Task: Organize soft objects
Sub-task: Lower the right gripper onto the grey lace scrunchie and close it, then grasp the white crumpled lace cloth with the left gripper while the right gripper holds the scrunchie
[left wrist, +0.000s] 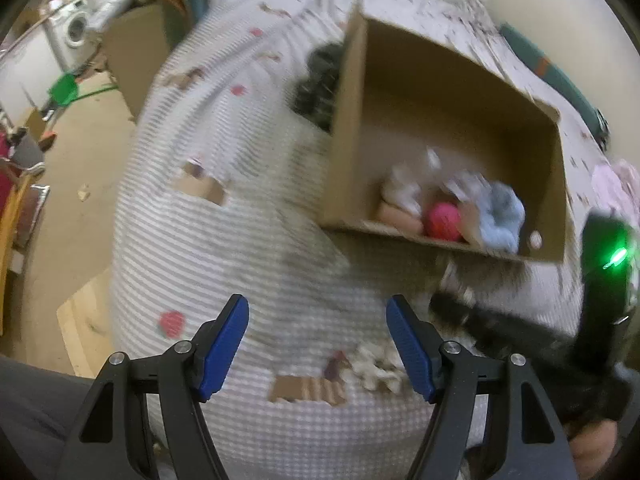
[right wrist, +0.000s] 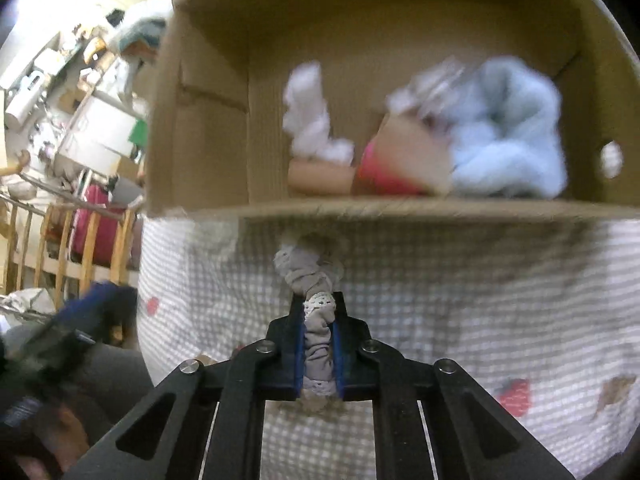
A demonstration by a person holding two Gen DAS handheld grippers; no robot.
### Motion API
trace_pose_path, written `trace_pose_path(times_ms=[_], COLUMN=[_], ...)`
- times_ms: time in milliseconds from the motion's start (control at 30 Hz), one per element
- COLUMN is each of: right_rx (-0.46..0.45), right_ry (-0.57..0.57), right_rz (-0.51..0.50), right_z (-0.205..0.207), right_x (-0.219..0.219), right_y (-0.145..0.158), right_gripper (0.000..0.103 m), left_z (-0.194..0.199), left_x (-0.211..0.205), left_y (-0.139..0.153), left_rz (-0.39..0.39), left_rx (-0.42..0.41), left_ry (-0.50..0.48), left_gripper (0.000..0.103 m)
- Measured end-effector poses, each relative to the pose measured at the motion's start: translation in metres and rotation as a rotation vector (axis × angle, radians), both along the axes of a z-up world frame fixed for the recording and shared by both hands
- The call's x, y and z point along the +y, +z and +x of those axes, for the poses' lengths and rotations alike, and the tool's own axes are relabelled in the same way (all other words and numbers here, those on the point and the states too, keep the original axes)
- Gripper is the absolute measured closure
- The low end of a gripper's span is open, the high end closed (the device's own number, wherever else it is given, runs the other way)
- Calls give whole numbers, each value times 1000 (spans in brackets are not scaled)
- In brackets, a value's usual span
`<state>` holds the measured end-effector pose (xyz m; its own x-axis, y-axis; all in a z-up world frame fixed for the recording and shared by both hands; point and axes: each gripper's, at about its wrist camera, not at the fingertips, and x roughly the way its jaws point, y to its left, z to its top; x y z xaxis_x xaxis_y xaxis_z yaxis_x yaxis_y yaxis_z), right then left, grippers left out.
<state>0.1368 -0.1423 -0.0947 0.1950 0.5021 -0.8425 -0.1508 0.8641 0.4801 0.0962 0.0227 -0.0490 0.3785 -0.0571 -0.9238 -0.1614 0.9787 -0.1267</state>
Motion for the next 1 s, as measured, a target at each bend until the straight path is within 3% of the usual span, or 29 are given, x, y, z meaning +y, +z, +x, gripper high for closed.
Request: trace_pose_path(times_ms=[233, 400, 533, 567, 600, 700, 800, 1000], right_rx=[-21, -36, -46, -46, -45, -42, -46, -57], right_ry=[-102, -153, -167, -170, -174, -180, -174, -164], right_rz=[3, 15, 8, 3, 2, 2, -3, -17], right_z=[-16, -26, -32, -33, -32, -35, -35, -36], right_x=[-43, -65, -76, -78, -79, -85, -83, -79], right_y=[24, 37, 42, 43, 42, 45, 47, 49], right_gripper=[90, 90, 90, 90, 90, 90, 90, 90], left_z=[3, 7, 10, 12, 13, 14, 15, 16], left_x=[-46, -71, -78, -79, -80, -78, -70, -46], left_y=[-35, -58, -73, -74, -75, -78, -77, -57], left_rz=[-88, -79, -64, -56, -40, -20, -35, 8], left_rx=[123, 183, 222, 223, 223, 229, 224, 154], left_ry=[-124, -196, -197, -195, -196, -199, -180, -114], left_gripper=[34, 34, 36, 43, 56, 79, 86, 88])
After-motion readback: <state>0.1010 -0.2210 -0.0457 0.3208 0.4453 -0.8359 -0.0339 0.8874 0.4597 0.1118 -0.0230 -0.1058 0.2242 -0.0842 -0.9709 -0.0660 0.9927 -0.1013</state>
